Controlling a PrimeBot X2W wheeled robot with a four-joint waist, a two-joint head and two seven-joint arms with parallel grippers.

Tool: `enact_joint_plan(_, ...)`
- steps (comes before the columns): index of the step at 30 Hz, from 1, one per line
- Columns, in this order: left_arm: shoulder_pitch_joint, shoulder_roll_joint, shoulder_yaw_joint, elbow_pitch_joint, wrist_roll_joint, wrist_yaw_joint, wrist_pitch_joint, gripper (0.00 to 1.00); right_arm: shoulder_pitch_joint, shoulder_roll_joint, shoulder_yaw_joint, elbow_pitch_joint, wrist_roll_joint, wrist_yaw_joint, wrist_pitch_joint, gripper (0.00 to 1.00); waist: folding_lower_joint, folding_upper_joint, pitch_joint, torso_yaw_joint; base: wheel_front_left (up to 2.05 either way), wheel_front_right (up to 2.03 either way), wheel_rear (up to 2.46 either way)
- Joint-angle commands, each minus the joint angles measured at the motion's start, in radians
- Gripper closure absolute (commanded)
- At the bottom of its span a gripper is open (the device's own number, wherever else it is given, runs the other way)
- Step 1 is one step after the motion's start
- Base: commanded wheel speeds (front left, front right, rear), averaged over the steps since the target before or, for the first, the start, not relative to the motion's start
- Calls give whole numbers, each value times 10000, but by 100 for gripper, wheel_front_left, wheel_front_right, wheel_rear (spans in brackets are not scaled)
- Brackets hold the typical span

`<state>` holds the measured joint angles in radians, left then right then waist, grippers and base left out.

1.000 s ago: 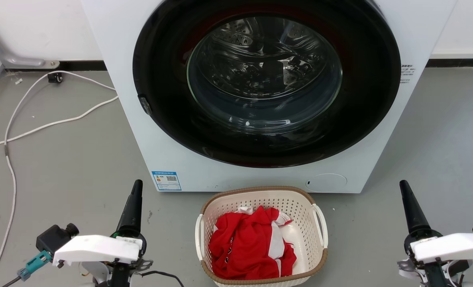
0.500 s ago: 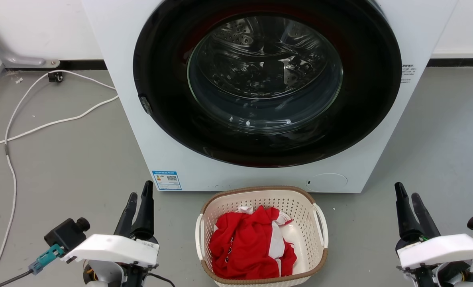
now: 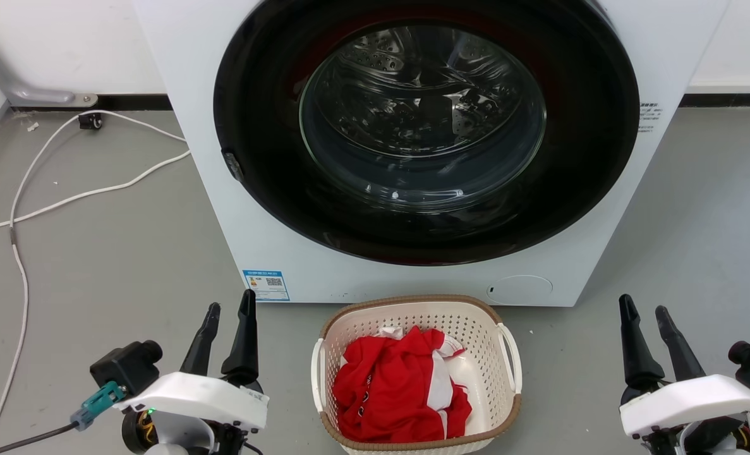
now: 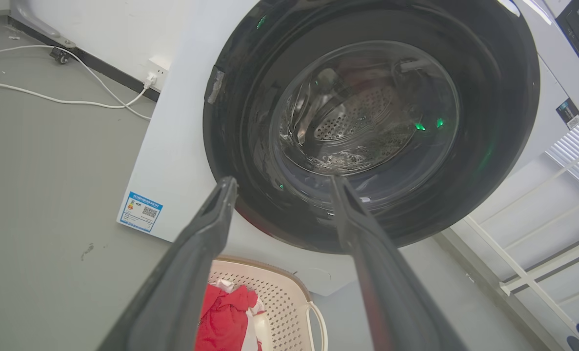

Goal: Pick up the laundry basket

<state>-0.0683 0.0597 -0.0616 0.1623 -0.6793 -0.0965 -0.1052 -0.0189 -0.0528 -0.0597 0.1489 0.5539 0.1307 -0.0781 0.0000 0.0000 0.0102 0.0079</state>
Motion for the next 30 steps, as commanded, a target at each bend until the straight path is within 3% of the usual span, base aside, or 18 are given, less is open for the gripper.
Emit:
enact_joint_plan(1, -104, 91, -70, -82, 350, 26, -100, 0, 6, 0, -6, -177, -383, 0, -51, 0, 0, 0, 0, 7, 0, 0, 0)
enact_joint_plan(30, -167, 254, -844, 188, 3413, 421, -847, 0, 444, 18, 91, -479, -3300, 0, -275, 0, 0, 0, -32, 63, 0, 0, 0)
